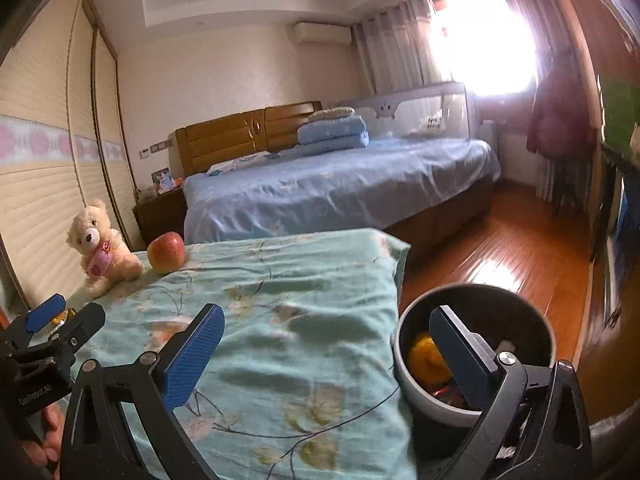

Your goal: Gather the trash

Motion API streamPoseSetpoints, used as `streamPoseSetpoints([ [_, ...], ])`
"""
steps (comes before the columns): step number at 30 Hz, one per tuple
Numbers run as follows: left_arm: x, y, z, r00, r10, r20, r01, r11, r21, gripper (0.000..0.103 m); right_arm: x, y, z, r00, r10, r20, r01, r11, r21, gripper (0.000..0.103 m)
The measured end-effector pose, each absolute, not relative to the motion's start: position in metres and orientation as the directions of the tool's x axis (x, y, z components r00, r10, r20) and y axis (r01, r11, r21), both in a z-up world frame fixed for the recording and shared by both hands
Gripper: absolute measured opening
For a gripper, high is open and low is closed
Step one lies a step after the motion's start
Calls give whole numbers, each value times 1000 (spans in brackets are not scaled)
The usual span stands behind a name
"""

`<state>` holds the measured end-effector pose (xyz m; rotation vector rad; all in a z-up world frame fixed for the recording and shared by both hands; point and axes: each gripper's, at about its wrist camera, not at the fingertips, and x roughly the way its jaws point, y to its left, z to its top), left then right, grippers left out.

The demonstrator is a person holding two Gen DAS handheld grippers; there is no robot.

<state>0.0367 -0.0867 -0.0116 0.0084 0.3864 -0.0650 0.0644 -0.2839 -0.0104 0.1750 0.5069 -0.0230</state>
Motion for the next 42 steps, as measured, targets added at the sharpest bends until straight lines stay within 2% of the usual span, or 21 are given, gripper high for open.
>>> streamPoseSetpoints([
  [42, 45, -82, -11, 936, -40, -349, 46, 999, 8, 102, 56, -268, -3, 891, 32, -453, 24, 993, 117, 103],
])
